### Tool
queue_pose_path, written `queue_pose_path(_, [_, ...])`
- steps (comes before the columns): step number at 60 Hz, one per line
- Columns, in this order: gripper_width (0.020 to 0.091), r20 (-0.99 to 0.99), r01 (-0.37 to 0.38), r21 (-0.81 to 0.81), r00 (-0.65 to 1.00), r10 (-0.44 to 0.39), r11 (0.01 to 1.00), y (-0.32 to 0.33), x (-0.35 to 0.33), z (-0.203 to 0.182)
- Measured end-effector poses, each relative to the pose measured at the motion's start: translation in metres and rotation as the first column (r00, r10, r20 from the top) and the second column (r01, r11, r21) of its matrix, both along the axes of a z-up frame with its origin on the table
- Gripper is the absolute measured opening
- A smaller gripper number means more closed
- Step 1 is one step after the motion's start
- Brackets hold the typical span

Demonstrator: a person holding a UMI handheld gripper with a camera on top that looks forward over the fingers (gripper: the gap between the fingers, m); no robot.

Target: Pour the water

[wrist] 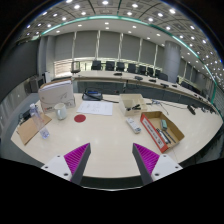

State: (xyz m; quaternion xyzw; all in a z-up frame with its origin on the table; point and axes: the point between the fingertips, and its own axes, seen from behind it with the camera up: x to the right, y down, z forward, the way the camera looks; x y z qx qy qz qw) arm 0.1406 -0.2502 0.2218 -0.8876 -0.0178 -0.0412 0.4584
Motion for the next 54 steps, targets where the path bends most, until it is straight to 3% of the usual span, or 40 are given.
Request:
queue_pose_path(17, [0.0858, -0.011, -0.106, -0.010, 0.994, 0.106, 0.994, 0.004, -0.077, -0.019])
queue_pose_path(36, [0.0871, -0.079, -0.234, 0.036, 0.968, 0.236, 0.972, 0.018, -0.246, -0.049])
queue_pose_path(54, [0.0863, -0.100, -0.240, 0.147, 0.961, 0.256, 0.960, 0.092, -0.396, -0.089])
